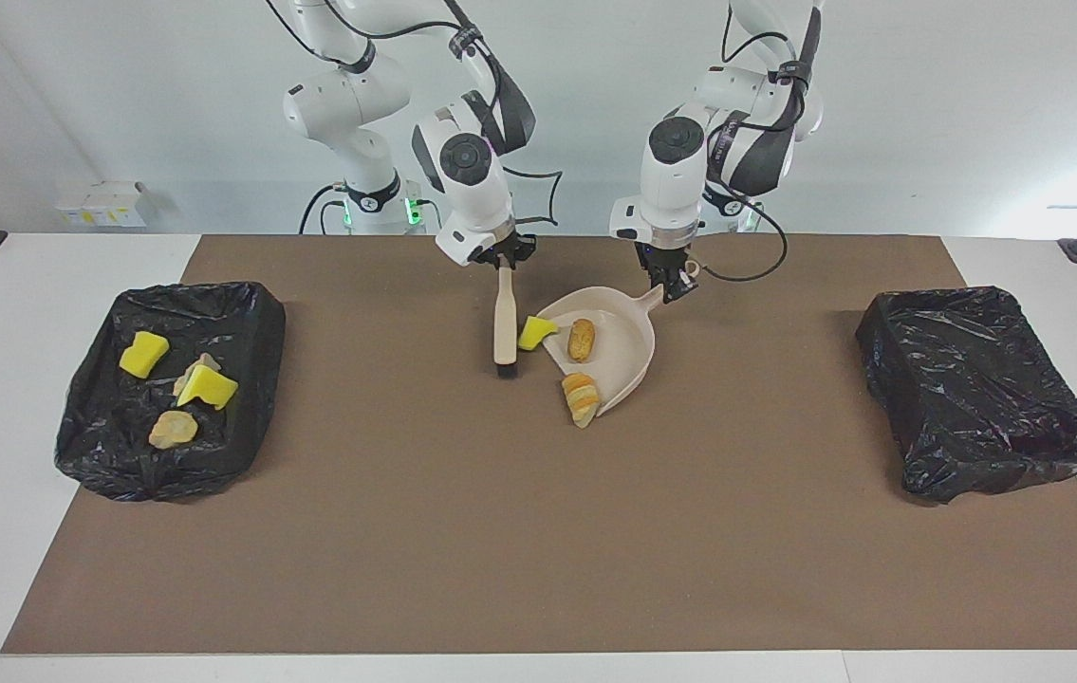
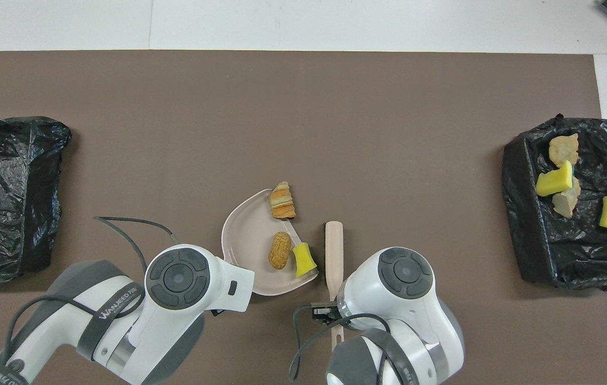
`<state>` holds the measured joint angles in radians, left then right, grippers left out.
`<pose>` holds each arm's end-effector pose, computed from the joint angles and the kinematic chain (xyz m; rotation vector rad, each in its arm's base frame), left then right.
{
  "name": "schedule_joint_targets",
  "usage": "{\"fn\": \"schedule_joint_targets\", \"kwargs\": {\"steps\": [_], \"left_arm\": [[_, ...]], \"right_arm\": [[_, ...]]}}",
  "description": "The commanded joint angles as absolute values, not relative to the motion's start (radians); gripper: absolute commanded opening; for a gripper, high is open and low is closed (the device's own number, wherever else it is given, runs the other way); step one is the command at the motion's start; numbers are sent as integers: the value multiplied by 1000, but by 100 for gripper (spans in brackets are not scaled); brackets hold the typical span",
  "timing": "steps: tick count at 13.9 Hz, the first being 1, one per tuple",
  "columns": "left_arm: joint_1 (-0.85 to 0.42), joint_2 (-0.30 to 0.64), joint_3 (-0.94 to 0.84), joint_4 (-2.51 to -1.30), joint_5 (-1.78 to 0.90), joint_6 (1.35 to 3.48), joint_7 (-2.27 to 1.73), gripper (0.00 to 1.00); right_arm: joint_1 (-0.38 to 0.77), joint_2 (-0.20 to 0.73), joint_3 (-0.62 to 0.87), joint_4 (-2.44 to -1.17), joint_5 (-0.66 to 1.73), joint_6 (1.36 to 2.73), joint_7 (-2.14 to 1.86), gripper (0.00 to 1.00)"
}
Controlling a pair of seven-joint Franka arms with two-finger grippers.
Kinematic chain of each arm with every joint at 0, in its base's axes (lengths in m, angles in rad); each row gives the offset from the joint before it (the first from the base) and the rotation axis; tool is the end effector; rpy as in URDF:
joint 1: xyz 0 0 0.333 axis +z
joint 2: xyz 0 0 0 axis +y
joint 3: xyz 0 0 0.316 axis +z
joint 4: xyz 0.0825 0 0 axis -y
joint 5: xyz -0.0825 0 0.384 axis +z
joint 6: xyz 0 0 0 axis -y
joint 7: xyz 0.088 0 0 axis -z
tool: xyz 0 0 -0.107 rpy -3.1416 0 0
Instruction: Sweep and dump trash in bin
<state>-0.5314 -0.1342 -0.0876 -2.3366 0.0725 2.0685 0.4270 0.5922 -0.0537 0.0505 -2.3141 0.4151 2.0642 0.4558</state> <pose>0.3858 -0.2704 0.3792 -2.6134 1.5725 0.1941 0.3735 0.3062 0.3536 -2.9074 0.0702 0.5048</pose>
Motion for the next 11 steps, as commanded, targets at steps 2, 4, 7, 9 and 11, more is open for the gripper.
{"fn": "schedule_joint_targets", "kwargs": {"steps": [2, 4, 7, 9, 11], "left_arm": [[-529, -143, -84, -2345, 58, 2082, 417, 0], [-528, -143, -84, -2345, 58, 2077, 416, 0], [-526, -143, -84, -2345, 58, 2079, 414, 0], [-526, -143, -84, -2345, 57, 2080, 416, 0], [-526, -141, -83, -2344, 57, 2085, 416, 0]], "right_arm": [[626, 21, 51, -2175, 587, 2106, 449, 0], [627, 28, 49, -2158, 571, 2085, 440, 0], [612, 9, 40, -2151, 452, 1972, 402, 0], [591, 6, 41, -2131, 336, 1919, 359, 0], [578, 23, 41, -2100, 243, 1917, 290, 0]]}}
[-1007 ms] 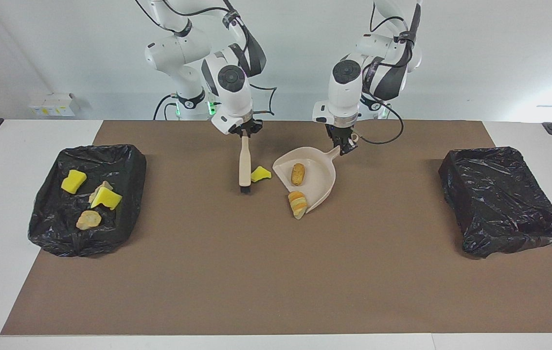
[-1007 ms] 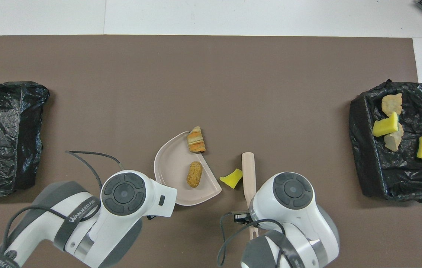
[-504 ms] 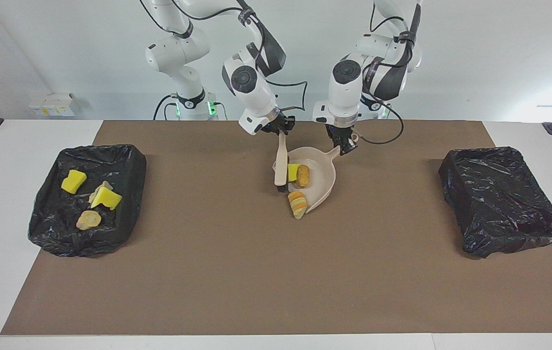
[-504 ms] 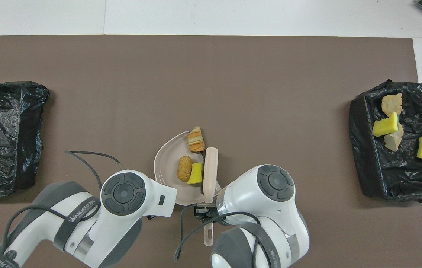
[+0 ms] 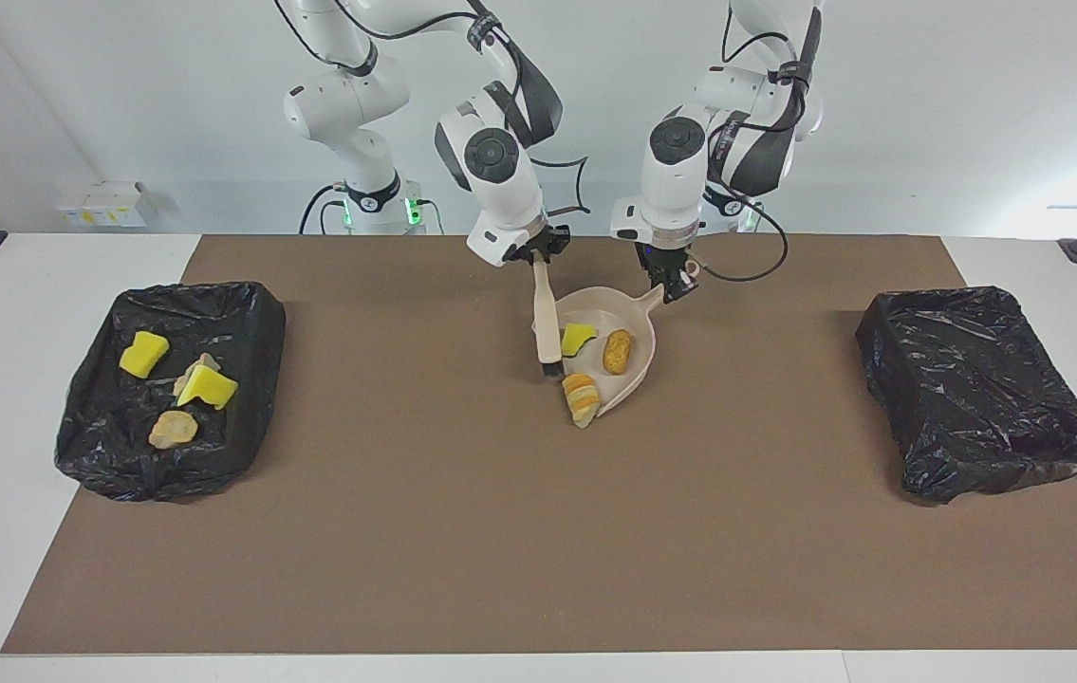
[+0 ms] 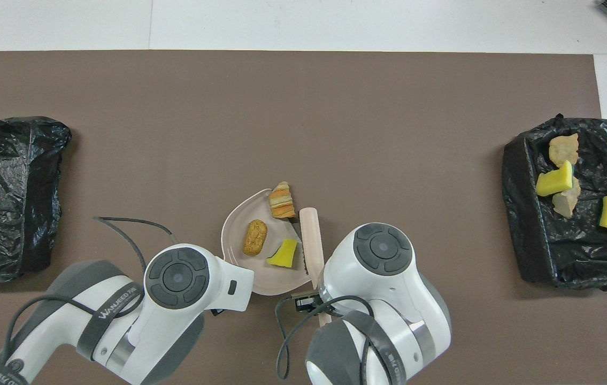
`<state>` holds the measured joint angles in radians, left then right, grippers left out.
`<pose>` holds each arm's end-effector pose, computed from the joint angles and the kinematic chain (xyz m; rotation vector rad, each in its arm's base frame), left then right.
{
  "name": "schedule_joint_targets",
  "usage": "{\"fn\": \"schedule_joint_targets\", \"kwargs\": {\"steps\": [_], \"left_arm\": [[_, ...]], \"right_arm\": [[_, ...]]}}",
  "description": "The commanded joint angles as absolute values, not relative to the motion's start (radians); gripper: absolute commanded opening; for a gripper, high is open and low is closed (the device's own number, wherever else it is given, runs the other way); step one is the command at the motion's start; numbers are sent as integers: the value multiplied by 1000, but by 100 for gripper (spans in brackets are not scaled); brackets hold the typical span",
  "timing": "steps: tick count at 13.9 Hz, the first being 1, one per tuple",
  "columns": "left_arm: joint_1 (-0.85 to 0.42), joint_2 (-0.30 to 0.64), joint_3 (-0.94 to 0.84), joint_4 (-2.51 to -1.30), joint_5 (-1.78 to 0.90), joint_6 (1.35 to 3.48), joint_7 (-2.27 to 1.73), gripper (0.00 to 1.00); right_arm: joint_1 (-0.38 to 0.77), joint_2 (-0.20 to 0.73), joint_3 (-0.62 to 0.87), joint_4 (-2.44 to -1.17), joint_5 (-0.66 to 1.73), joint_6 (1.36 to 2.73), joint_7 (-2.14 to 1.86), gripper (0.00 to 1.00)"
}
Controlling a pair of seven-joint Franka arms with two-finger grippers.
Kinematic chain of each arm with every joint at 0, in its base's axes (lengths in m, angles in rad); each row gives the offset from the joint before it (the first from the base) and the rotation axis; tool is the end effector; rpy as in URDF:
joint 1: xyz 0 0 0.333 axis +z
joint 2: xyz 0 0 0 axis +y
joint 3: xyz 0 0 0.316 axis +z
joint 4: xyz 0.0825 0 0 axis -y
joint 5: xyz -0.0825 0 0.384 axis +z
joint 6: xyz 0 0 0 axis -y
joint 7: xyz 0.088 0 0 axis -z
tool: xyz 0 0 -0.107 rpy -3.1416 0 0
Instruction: Sweep and dump trash in bin
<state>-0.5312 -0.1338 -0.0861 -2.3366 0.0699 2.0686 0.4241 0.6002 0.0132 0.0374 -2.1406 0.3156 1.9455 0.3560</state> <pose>0.3862 -0.2699 0.3790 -2.6200 1.5659 0.1949 0.4042 0.3254 0.3853 -2.9498 -0.1986 0.4709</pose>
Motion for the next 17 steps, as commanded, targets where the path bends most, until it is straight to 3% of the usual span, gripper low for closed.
{"fn": "schedule_joint_targets", "kwargs": {"steps": [1, 4, 8, 17], "left_arm": [[-525, -141, -81, -2344, 57, 2085, 414, 0], [-492, -138, -84, -2344, 54, 2088, 399, 0], [-476, -126, -83, -2342, 46, 2111, 258, 0], [-468, -120, -84, -2342, 46, 2141, 224, 0]], "right_arm": [[560, 40, 40, -2088, 214, 1921, 263, 0], [496, 110, 41, -1992, 141, 1898, 146, 0], [508, 280, 44, -1794, 42, 1859, 112, 0], [623, 259, 52, -1833, 57, 1862, 37, 0]]}}
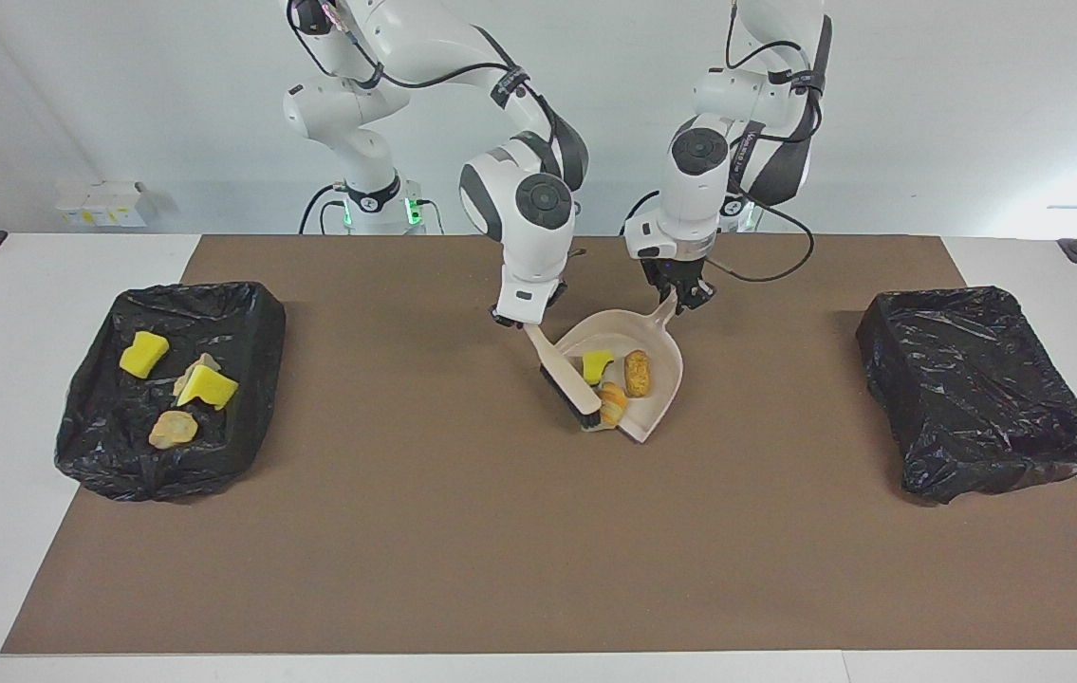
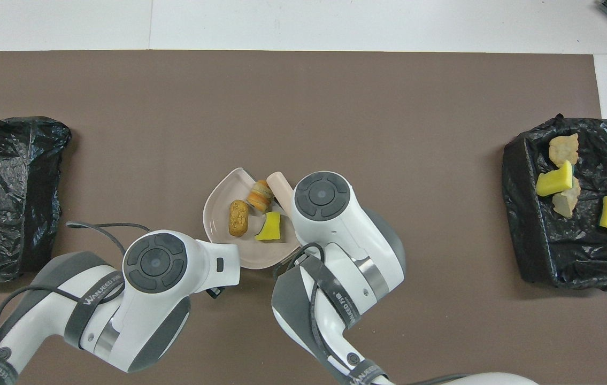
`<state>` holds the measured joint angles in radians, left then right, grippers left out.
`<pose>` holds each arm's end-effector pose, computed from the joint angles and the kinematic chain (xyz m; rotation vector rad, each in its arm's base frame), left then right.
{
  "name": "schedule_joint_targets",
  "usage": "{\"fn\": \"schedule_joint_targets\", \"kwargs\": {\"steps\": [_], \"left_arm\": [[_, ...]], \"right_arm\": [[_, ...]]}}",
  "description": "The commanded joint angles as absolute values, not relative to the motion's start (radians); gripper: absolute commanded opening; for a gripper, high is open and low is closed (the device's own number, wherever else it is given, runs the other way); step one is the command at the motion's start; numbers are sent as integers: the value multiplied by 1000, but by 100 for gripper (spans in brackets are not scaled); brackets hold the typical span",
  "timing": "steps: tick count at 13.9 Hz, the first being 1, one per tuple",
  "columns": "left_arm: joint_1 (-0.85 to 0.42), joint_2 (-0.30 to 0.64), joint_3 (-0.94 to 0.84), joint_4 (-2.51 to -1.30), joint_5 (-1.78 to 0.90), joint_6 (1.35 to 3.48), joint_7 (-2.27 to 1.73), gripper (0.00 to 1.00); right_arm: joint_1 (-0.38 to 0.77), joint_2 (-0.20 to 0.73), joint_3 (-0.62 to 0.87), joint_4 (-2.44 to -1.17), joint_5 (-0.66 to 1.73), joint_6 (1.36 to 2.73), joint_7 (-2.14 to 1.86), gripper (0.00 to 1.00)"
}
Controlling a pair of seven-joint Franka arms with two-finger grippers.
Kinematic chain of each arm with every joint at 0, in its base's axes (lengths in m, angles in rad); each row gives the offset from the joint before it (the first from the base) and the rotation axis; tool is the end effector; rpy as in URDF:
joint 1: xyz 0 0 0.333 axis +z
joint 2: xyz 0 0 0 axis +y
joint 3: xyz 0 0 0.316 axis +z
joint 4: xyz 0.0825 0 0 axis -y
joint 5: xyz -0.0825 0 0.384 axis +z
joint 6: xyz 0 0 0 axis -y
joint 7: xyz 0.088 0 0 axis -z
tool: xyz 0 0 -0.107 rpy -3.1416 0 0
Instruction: Sweep and dump trash in bin
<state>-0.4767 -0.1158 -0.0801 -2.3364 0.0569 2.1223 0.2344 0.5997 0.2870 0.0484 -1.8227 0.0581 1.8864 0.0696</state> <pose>0.4073 -0.2507 0.3746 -2.8116 1.2261 0.1359 0.4788 0.3660 0.3630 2.9865 0.8488 -0.3623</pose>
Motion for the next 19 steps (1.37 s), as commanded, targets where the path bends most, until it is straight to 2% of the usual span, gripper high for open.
{"fn": "schedule_joint_targets", "kwargs": {"steps": [1, 4, 10, 13, 16, 19], "left_arm": [[-468, -120, -84, -2341, 46, 2141, 225, 0], [-468, -120, -84, -2341, 46, 2143, 221, 0], [-460, -120, -81, -2336, 46, 2146, 121, 0], [-396, -139, -81, -2284, 46, 2129, 95, 0], [-319, -163, -81, -2197, 46, 2058, 97, 0], [-218, -163, -80, -2074, 46, 1880, 103, 0]], "right_arm": [[636, 244, 52, -1850, 57, 1861, 35, 0], [640, 212, 51, -1873, 57, 1833, -1, 0], [506, 115, 46, -1856, 57, 1672, -63, 0], [500, 92, 44, -1864, 57, 1586, 32, 0], [517, 49, 49, -1933, 90, 1615, 228, 0], [573, -18, 51, -2067, 184, 1762, 357, 0]]}}
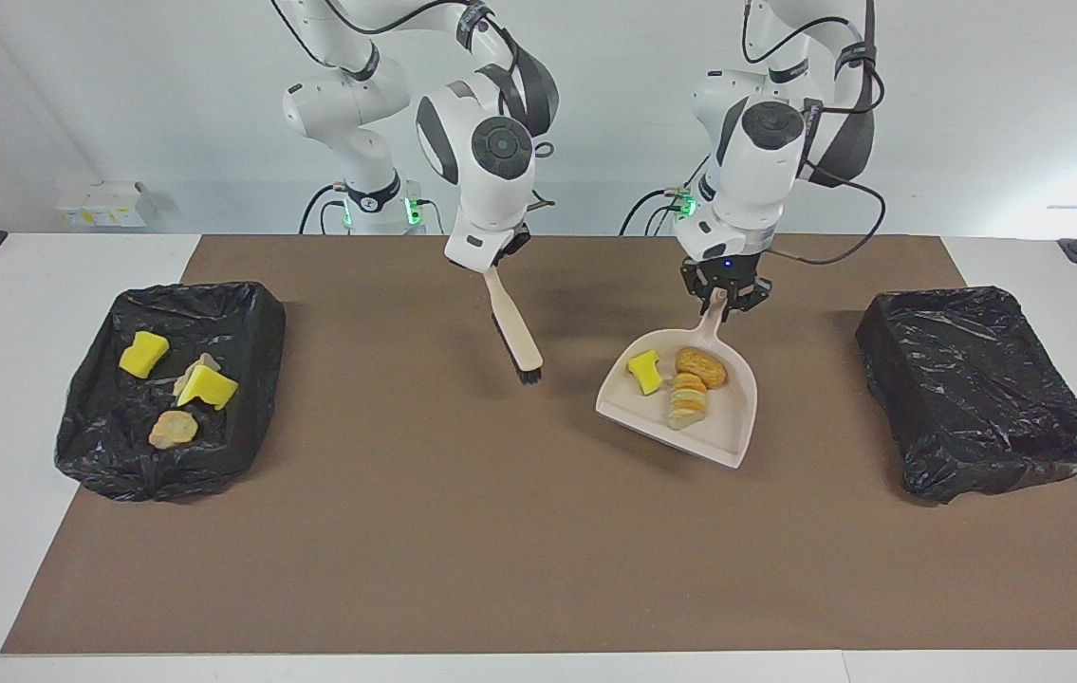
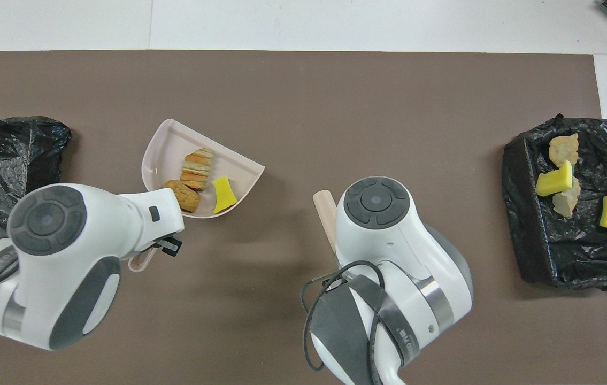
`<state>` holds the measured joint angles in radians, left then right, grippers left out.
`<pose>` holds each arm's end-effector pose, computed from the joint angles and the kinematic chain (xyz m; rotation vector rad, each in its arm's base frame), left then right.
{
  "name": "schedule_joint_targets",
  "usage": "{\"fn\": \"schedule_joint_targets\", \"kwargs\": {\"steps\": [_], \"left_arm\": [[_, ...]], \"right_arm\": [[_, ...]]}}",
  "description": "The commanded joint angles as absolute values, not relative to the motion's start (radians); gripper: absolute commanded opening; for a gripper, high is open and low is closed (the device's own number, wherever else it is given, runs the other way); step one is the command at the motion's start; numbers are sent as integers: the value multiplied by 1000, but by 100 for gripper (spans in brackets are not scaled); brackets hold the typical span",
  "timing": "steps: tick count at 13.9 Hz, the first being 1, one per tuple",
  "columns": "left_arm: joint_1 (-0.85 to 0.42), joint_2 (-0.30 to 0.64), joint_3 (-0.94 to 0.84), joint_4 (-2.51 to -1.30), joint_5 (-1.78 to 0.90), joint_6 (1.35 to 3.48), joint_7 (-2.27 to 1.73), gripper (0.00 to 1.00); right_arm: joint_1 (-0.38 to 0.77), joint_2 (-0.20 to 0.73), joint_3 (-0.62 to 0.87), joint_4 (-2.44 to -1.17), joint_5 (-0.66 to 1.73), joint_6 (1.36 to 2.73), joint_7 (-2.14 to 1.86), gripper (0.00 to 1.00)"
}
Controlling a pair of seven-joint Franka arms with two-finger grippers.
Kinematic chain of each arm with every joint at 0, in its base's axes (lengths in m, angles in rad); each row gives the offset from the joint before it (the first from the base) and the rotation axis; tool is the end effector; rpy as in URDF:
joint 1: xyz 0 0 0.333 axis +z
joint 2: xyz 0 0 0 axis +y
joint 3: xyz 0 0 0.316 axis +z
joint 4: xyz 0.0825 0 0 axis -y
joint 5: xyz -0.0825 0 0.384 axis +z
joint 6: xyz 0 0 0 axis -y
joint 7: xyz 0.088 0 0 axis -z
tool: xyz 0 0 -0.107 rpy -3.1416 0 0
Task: Sweep and dump trash in bin
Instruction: 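Tip the dustpan over the bin while the right gripper sets the brush down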
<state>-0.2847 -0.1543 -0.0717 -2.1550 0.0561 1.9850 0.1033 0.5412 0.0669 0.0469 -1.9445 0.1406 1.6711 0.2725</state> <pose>0.4721 -0.1731 0.4644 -2.9890 0.7342 0.0127 0.4365 0.3071 0.4243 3.0445 0.4257 -0.5703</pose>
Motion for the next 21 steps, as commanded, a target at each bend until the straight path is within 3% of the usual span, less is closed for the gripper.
{"fn": "schedule_joint_targets", "kwargs": {"steps": [1, 8, 10, 15, 16, 18, 21], "left_arm": [[-184, -161, -80, -2030, 46, 1837, 101, 0], [32, -131, -78, -1878, 46, 1764, 127, 0], [90, -126, -78, -1856, 48, 1763, 135, 0], [314, -129, -74, -1856, 58, 1763, 544, 0], [362, -129, -74, -1856, 61, 1766, 639, 0], [449, -124, -74, -1856, 90, 1792, 826, 0], [535, -100, -74, -1853, 219, 1841, 1094, 0]], "right_arm": [[596, -18, 51, -2078, 189, 1776, 401, 0], [828, -20, 51, -2212, 255, 2006, 695, 0], [856, -6, 51, -2249, 265, 2090, 738, 0], [859, 18, 51, -2249, 299, 2114, 747, 0], [854, 26, 51, -2243, 302, 2111, 746, 11], [841, 31, 49, -2234, 304, 2097, 736, 100], [813, 29, 46, -2182, 301, 2054, 735, 100]]}}
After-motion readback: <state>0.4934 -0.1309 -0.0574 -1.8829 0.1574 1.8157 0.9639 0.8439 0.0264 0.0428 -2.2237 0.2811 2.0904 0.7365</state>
